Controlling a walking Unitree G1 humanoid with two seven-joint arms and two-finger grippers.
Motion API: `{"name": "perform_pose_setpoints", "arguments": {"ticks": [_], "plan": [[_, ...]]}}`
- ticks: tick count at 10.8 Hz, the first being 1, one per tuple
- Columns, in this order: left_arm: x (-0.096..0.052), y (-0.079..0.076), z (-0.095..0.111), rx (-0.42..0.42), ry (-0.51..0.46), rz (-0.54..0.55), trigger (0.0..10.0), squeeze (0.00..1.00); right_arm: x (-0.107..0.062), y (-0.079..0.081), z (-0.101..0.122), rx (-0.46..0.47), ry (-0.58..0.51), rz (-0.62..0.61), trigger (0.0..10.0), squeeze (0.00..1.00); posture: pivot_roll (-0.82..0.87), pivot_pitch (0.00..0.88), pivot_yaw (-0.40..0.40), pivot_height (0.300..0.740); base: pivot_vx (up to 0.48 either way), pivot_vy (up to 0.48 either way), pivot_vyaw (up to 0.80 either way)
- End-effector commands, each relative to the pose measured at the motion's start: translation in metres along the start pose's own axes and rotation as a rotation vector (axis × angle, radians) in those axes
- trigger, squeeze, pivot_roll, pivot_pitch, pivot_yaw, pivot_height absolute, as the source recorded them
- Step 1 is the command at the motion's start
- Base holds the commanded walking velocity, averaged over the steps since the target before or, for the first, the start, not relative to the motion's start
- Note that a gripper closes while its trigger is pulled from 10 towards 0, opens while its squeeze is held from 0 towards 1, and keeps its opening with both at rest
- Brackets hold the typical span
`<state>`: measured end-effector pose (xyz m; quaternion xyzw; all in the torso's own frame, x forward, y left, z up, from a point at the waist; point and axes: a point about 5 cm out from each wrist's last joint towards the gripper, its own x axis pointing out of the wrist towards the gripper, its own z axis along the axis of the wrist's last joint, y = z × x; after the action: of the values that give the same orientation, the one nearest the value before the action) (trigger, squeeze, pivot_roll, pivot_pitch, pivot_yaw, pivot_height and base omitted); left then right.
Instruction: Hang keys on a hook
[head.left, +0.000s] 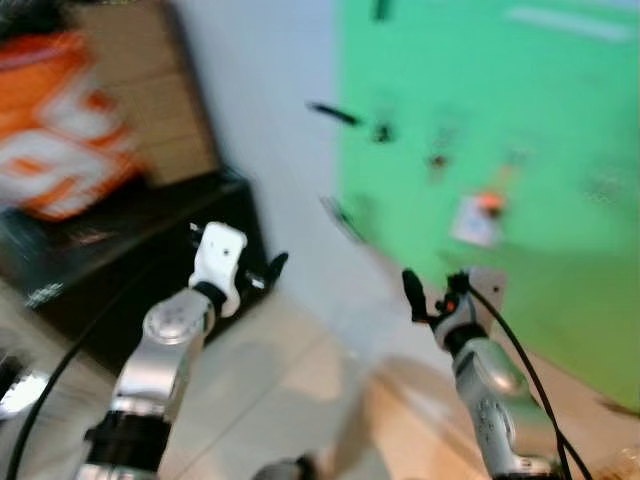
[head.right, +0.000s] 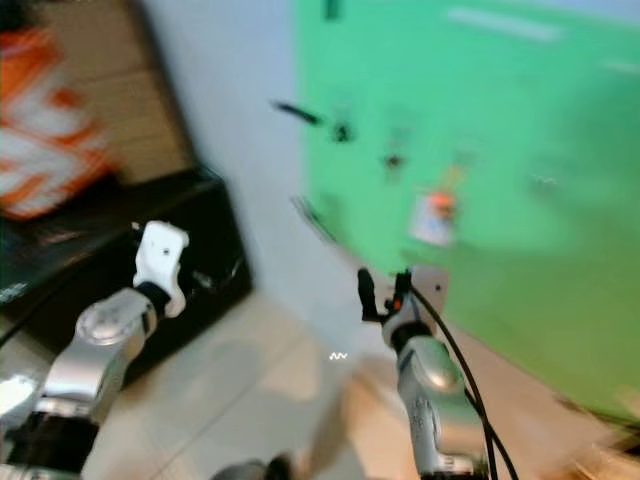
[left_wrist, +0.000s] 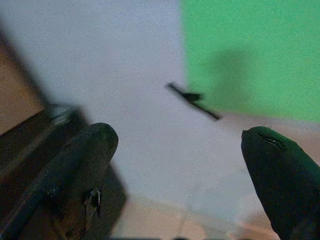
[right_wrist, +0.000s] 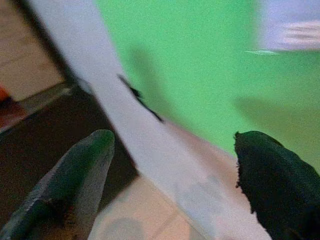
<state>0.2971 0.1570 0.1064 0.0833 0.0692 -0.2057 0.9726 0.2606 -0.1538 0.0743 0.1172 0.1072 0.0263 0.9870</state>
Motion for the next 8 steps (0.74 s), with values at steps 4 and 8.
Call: {"name": "perform_pose_setpoints", "arguments": {"ticks": [4,8], "plan": [[-0.0023,0.0027,0.0000,0.017,-0.025,0.046,10.0,0.00,0.0009,-0.0079,-0.0024,-0.114,0.002,-0.063,10.0,1.00,-0.13,0.000,0.088,0.740,0.000,0.000,0.74],[-0.0004,-0.0012,0.0010,0.010,-0.027,0.043,10.0,0.00,0.0035,-0.0069,-0.0032,-0.123,0.002,-0.032,10.0,1.00,-0.10,0.000,0.056,0.740,0.131,0.000,0.66]]}}
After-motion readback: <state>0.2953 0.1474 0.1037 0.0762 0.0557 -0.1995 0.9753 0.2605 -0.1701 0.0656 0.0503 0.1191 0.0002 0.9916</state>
